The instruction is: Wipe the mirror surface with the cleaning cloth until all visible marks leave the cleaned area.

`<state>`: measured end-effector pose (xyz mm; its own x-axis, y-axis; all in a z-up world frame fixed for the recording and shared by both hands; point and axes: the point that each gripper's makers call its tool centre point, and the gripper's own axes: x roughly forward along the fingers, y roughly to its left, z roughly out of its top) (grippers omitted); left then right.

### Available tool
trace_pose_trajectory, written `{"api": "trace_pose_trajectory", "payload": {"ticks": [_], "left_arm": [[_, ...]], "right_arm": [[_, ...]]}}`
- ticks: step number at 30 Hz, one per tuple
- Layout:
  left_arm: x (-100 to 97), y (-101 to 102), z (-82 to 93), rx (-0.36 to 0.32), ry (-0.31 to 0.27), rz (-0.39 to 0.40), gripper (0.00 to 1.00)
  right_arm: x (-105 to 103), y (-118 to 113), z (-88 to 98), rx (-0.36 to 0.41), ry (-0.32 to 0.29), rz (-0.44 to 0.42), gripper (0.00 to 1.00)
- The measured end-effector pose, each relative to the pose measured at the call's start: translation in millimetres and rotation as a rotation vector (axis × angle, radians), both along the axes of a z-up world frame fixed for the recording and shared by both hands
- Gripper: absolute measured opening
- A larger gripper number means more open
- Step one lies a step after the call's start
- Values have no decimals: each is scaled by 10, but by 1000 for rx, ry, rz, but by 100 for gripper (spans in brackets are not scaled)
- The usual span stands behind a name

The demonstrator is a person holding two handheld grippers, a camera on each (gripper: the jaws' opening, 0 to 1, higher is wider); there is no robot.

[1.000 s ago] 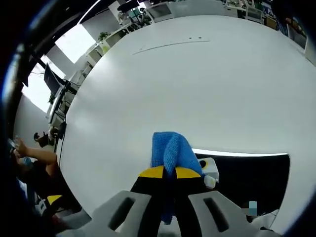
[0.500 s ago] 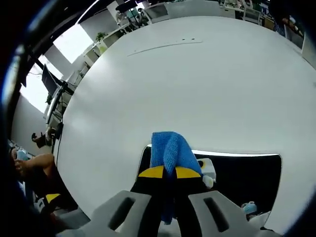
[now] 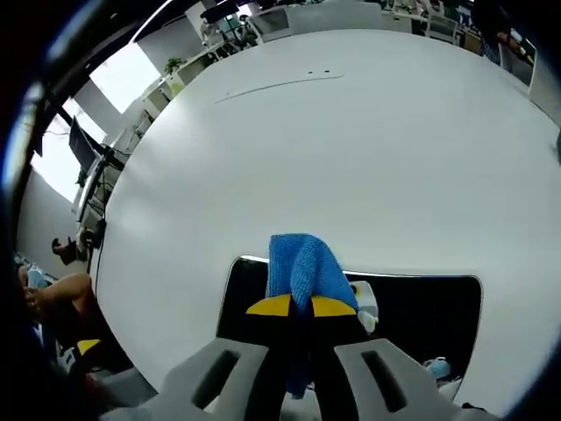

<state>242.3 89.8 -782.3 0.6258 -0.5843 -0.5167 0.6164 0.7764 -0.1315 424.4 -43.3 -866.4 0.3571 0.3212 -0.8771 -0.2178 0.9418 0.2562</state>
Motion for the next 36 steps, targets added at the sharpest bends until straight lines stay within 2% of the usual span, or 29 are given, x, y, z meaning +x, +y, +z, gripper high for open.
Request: {"api": "trace_pose_trajectory", "payload": {"ticks": [5, 13, 36], "left_arm": [[36, 22, 14, 6, -20, 23, 99], [46, 35, 14, 7, -22, 33, 99], [23, 22, -22, 14, -2, 26, 99]], "right_arm": [[-5, 17, -15, 7, 1, -11, 1], [-26, 23, -13, 9, -1, -16, 1], [-537, 31, -5, 41, 4, -45, 1]]}}
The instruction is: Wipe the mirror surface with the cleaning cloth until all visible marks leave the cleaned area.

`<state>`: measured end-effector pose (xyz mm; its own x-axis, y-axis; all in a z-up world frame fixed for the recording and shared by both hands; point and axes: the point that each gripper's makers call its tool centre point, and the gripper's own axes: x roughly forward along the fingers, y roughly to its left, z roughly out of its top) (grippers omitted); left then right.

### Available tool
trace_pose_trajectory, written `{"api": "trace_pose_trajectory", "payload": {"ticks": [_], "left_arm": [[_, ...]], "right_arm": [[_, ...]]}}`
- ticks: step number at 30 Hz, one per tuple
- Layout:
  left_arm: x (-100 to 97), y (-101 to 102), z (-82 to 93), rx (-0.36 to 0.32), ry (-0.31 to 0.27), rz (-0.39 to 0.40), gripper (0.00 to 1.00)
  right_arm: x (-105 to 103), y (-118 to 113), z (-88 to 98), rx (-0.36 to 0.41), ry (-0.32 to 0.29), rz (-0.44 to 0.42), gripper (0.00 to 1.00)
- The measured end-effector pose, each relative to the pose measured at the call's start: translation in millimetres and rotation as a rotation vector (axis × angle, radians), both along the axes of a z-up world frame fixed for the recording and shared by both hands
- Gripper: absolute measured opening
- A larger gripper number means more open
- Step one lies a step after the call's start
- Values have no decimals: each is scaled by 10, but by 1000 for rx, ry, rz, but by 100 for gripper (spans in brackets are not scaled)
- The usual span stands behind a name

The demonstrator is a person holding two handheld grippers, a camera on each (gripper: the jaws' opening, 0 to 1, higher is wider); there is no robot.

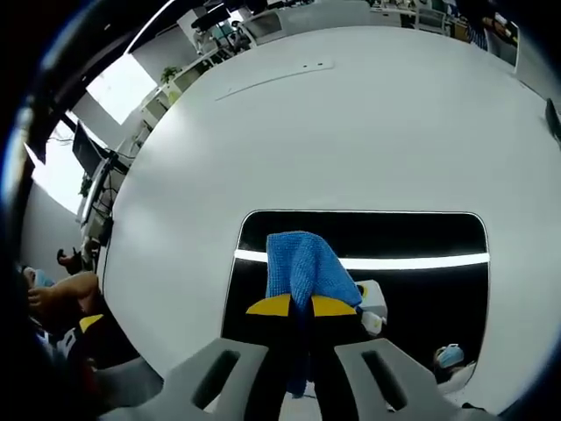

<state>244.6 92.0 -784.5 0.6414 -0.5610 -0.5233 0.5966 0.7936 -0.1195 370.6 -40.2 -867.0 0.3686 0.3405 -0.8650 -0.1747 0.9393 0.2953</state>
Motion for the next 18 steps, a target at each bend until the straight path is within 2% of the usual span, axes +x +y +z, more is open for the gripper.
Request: {"api": "trace_pose_trajectory", "payload": {"ticks": [18], "left_arm": [[-28, -14, -23, 17, 8, -16, 99]], "right_arm": [[-369, 11, -6, 11, 9, 16, 1]]}}
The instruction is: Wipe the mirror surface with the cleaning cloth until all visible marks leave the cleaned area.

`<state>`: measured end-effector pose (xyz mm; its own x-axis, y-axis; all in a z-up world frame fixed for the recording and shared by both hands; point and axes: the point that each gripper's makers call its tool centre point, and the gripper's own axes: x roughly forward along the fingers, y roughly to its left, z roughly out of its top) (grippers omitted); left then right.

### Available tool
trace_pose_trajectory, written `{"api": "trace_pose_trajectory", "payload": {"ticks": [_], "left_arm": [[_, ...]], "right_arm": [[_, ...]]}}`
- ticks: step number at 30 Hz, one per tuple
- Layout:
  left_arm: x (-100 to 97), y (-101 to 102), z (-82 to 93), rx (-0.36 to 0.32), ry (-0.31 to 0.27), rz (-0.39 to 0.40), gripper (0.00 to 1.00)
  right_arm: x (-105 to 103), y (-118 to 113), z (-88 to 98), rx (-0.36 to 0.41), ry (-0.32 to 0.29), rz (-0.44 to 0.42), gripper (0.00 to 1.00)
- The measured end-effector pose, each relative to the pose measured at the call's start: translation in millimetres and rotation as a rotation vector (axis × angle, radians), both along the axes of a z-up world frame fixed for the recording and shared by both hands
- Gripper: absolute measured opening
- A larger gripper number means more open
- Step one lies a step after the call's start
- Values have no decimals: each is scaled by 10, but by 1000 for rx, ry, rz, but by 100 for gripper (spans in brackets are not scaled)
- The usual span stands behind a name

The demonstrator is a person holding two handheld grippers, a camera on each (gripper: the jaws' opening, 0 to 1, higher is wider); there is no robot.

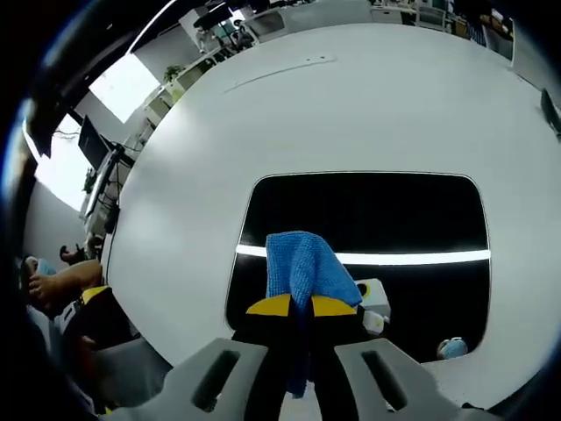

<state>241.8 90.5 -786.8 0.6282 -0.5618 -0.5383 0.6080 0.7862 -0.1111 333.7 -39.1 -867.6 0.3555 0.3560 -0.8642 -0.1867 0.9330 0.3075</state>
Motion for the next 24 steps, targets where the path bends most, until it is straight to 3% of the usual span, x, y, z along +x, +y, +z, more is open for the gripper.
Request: {"api": "trace_pose_trajectory", "payload": {"ticks": [24], "left_arm": [[8, 10, 7, 10, -15, 2, 99]], "right_arm": [[-368, 17, 13, 33, 11, 2, 0]]}}
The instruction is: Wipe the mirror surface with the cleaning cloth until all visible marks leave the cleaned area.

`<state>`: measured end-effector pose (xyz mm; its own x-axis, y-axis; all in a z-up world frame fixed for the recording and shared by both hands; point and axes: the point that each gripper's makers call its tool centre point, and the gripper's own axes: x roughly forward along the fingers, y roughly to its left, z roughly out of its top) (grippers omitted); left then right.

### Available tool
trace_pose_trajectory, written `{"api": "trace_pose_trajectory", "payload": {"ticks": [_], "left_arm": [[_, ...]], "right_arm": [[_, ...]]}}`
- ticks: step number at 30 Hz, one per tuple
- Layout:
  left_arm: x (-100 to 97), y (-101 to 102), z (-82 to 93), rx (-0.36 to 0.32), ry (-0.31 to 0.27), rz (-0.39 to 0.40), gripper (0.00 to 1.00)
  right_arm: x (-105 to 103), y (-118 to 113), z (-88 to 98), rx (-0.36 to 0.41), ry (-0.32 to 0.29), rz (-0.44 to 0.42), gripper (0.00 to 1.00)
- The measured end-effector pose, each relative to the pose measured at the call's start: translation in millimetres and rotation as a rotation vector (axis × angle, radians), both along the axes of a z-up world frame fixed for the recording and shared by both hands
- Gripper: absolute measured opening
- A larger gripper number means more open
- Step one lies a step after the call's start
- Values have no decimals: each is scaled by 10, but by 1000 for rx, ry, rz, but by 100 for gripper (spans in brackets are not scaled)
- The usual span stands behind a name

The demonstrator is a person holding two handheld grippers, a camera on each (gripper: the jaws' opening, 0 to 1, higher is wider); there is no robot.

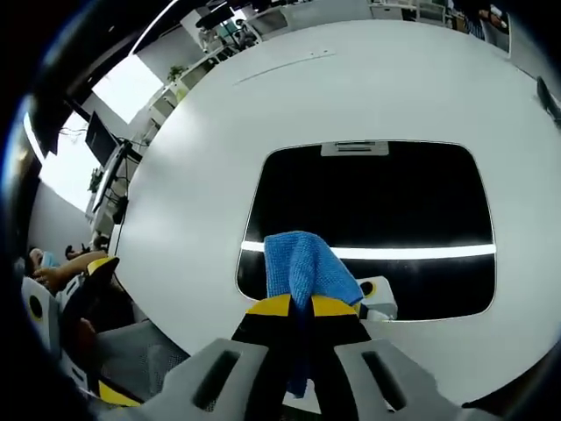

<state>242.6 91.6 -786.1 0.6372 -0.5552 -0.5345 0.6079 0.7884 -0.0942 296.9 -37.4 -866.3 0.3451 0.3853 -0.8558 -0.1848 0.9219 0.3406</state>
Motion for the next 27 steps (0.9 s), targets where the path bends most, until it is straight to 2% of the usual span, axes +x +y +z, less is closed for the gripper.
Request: {"api": "trace_pose_trajectory", "payload": {"ticks": [14, 27], "left_arm": [[-4, 3, -18, 8, 4, 0, 99], [2, 3, -18, 6, 3, 3, 98]], "right_arm": [[-19, -1, 11, 10, 8, 6, 0], [-9, -131, 7, 12, 10, -7, 1]]}}
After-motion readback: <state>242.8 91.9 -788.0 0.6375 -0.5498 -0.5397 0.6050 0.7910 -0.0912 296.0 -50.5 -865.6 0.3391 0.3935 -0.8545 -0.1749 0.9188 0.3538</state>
